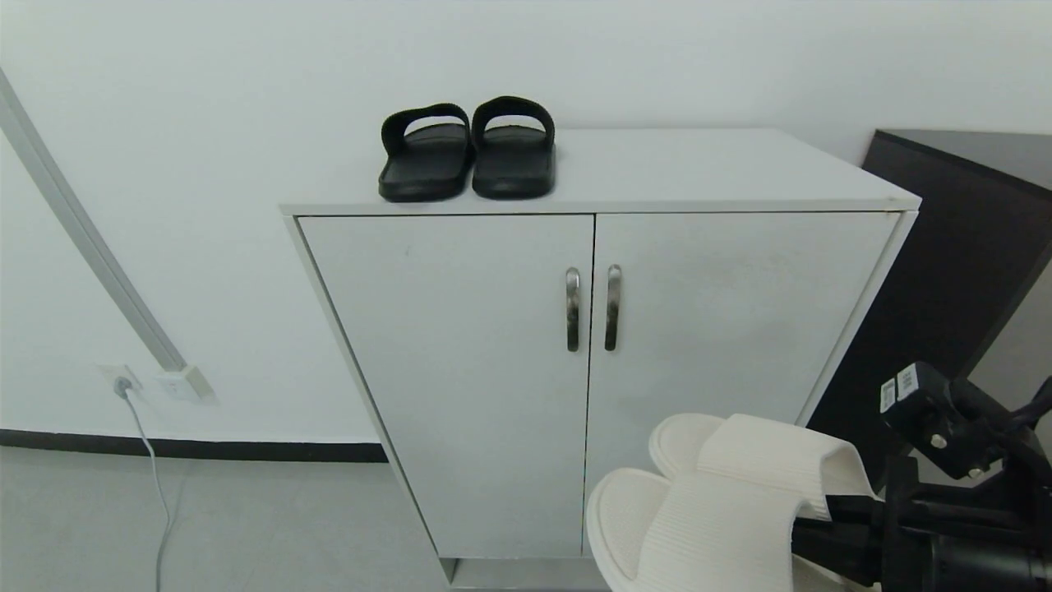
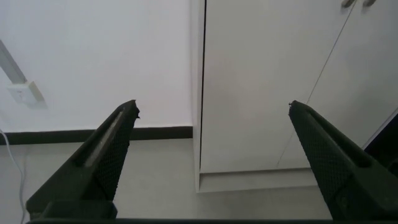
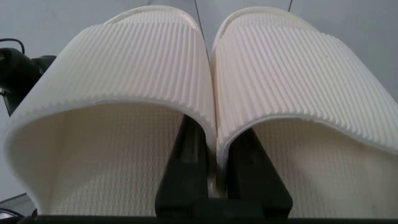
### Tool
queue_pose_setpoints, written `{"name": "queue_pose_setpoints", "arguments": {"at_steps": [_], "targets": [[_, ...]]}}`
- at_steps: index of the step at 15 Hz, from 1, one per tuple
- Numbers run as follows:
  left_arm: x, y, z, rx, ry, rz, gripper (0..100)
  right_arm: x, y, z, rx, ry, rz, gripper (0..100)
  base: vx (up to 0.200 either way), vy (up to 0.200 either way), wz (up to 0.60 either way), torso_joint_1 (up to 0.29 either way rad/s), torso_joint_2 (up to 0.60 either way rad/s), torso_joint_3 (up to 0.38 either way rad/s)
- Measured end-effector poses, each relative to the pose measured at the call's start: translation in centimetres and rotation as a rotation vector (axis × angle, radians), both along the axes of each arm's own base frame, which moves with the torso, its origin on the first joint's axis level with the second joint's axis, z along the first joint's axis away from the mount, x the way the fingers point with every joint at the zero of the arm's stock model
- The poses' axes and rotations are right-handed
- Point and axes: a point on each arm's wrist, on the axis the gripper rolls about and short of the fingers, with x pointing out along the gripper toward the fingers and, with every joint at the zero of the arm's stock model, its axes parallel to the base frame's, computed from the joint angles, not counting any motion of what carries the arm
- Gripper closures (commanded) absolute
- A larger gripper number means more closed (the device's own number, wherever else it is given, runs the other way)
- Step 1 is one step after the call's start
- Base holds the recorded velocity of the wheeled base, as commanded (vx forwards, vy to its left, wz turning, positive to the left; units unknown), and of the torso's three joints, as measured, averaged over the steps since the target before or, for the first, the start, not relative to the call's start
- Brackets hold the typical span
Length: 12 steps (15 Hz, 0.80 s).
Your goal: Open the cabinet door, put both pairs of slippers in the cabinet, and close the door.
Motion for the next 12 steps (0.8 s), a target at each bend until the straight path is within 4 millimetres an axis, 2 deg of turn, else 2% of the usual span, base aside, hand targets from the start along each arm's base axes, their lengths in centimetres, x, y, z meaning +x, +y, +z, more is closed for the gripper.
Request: {"name": "queue_pose_setpoints", "arguments": {"at_steps": [6, 9, 12], "targets": [[-0.2, 0.0, 1.0, 0.007, -0.020, -0.002, 0, -0.1, 0.1, -0.2, -0.006, 0.005, 0.007, 100, 0.000, 0.000, 0.00, -0.045, 0.44, 0.392], [0.3, -0.2, 4.2, -0.002, -0.001, -0.081, 0, -0.1, 0.2, -0.3, -0.012, 0.009, 0.010, 100, 0.000, 0.000, 0.00, 0.002, 0.15, 0.141], [2.7, -0.5, 8.1, -0.003, 0.027, -0.246, 0, 0.0, 0.2, -0.4, -0.012, 0.008, 0.009, 100, 0.000, 0.000, 0.00, 0.000, 0.00, 0.000]]}}
